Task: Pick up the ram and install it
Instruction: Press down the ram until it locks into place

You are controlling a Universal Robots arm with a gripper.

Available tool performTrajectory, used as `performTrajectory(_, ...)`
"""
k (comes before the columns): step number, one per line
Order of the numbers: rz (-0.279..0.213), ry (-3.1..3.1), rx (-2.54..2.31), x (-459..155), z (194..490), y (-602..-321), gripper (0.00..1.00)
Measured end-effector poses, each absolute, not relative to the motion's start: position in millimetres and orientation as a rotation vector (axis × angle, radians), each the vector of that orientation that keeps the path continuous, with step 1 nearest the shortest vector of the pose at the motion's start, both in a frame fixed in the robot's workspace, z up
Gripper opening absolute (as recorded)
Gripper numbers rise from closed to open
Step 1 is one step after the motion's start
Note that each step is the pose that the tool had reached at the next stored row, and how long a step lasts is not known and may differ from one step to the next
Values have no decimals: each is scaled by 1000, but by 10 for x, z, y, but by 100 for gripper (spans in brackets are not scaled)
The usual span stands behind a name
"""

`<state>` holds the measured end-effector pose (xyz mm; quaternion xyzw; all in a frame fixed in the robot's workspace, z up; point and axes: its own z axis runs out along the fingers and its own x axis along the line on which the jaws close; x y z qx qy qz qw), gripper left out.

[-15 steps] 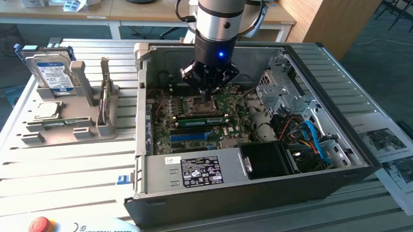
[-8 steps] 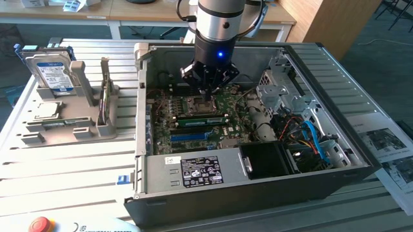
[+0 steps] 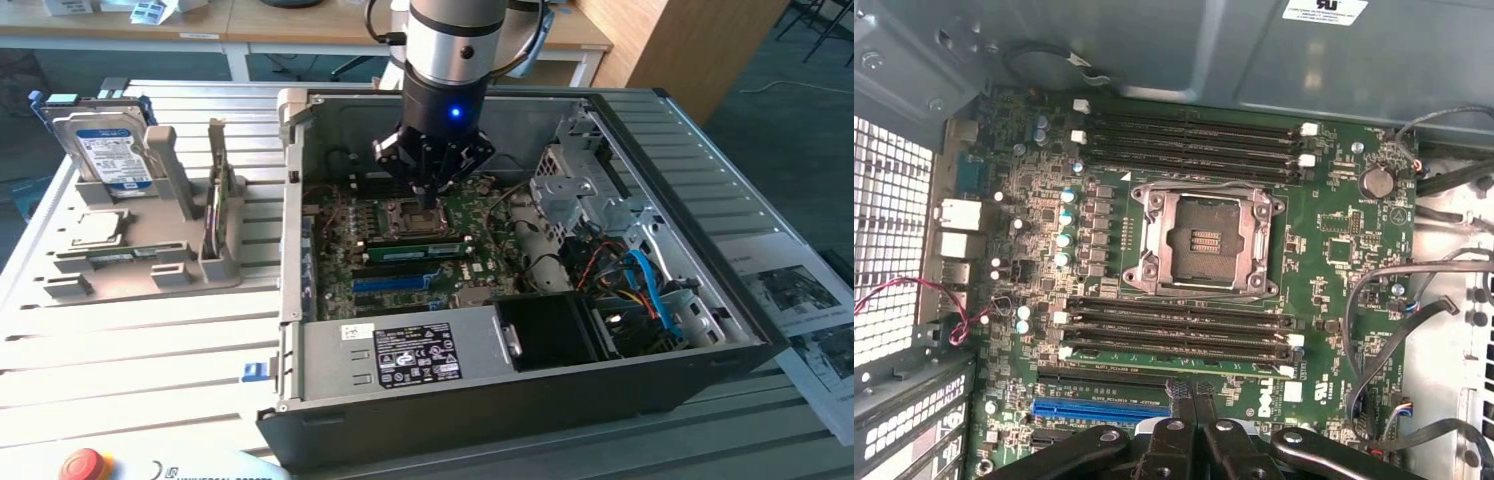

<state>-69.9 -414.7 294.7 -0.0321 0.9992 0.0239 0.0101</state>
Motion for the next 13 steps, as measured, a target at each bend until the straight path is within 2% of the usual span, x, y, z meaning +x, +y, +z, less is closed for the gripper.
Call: performTrajectory(13, 74, 3123, -75, -699, 2947, -4147, 10)
